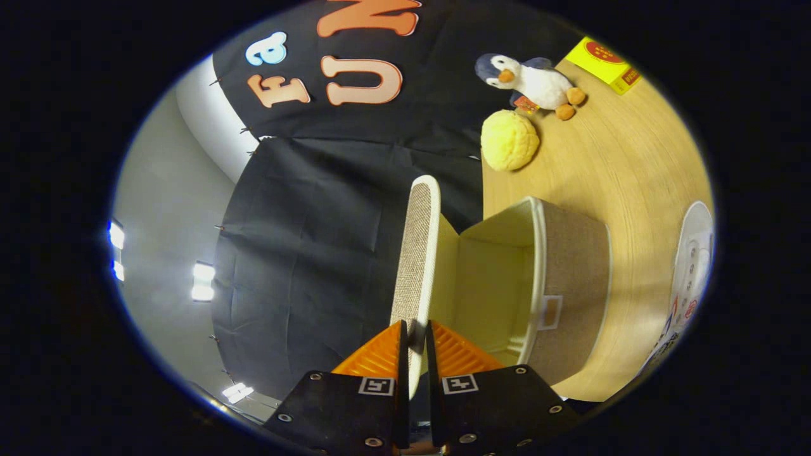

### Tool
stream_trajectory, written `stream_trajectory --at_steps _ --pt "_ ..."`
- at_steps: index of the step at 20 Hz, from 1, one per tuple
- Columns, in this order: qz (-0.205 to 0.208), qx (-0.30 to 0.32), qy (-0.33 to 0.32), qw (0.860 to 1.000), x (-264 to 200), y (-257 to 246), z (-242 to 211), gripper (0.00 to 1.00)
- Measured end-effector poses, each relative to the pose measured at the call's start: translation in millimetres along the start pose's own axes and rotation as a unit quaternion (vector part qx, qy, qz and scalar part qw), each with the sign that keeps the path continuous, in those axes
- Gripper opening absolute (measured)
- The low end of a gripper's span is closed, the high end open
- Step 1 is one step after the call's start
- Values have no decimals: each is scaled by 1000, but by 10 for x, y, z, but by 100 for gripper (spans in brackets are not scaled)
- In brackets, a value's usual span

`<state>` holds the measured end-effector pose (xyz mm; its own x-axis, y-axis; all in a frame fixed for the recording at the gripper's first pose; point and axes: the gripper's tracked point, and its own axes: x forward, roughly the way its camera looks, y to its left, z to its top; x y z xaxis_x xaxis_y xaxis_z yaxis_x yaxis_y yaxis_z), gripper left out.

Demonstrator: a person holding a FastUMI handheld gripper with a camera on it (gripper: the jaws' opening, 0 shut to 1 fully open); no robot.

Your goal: Open the storage box then place both shoes into the box .Put the left shoe in first, then the right shoe, with the right side of both shoes facing outward in a uniform manner.

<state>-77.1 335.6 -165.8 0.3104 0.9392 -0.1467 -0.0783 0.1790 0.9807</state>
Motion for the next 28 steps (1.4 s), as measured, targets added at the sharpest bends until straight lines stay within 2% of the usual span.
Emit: stream_trajectory --at_steps 3,7,8,14,19,21,22,23,24,26,28 --pt "7 -38 4 999 128 329 -13 13" --pt "-9 -83 5 997 475 579 14 13" --pt "-14 -87 11 996 591 620 4 9" --pt "-28 -117 35 992 1242 911 -185 11" --pt "-41 -112 55 991 1799 952 -402 13" --pt "-53 -128 66 988 1881 933 -502 32" --pt "-57 -136 67 987 1868 910 -529 51" --pt "-63 -143 67 985 1851 875 -527 60" --pt "-72 -152 65 984 1823 815 -513 73" --pt "-98 -175 50 978 1681 696 -409 84" --pt "-129 -192 28 972 1473 477 -271 88"
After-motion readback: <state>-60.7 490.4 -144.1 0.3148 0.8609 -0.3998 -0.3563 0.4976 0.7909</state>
